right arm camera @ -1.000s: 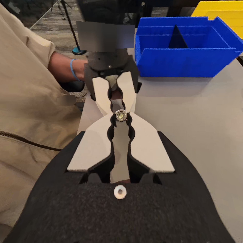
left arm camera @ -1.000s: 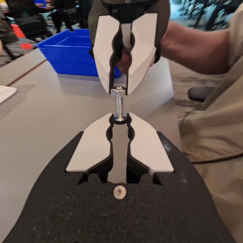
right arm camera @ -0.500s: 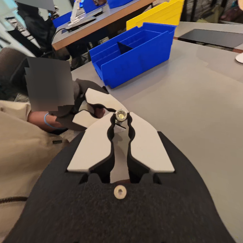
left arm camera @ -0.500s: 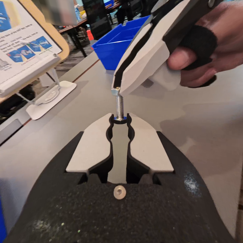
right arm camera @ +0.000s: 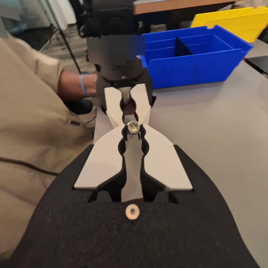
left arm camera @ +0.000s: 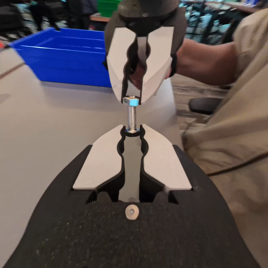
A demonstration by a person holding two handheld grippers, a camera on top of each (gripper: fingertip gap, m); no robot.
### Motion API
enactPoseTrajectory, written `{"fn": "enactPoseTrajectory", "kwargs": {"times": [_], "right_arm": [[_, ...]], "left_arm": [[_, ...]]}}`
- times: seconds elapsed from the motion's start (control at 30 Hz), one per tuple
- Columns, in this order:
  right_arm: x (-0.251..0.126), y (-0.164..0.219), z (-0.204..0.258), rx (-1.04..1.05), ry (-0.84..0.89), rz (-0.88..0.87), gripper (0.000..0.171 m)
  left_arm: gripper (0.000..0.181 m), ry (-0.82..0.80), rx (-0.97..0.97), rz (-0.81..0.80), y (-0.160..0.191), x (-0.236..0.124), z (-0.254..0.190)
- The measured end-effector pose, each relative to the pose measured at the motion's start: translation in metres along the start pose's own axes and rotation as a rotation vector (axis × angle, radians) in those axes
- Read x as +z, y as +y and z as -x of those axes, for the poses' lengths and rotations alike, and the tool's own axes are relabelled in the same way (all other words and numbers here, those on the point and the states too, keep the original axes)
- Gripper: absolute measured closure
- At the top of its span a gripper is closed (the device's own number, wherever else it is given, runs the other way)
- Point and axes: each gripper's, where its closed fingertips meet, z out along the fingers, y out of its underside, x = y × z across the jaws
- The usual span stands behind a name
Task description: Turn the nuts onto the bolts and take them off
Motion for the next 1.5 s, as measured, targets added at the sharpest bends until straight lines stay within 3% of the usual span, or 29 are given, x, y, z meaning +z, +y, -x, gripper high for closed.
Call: {"fn": "enactPoseTrajectory", "kwargs": {"times": [0.17,0.47,0.57,1.07,1.5], "right_arm": [[-0.002,-0.006,0.007,-0.070,-0.114,0.047,0.154],[-0.001,-0.010,-0.034,0.210,0.158,-0.051,0.154],[0.002,-0.005,-0.042,0.329,0.233,-0.043,0.154],[0.012,-0.002,-0.047,0.334,0.270,-0.016,0.144],[0.010,-0.007,-0.041,0.308,0.267,-0.015,0.146]], "left_arm": [[0.163,0.118,-0.008,0.016,-0.005,-0.005,-0.007],[0.163,-0.458,0.138,0.066,-0.008,-0.003,0.044],[0.163,-0.529,0.081,0.055,-0.002,0.001,0.051],[0.163,-0.501,-0.048,0.014,0.004,0.001,0.057],[0.163,-0.480,-0.086,-0.027,0.001,-0.006,0.059]]}}
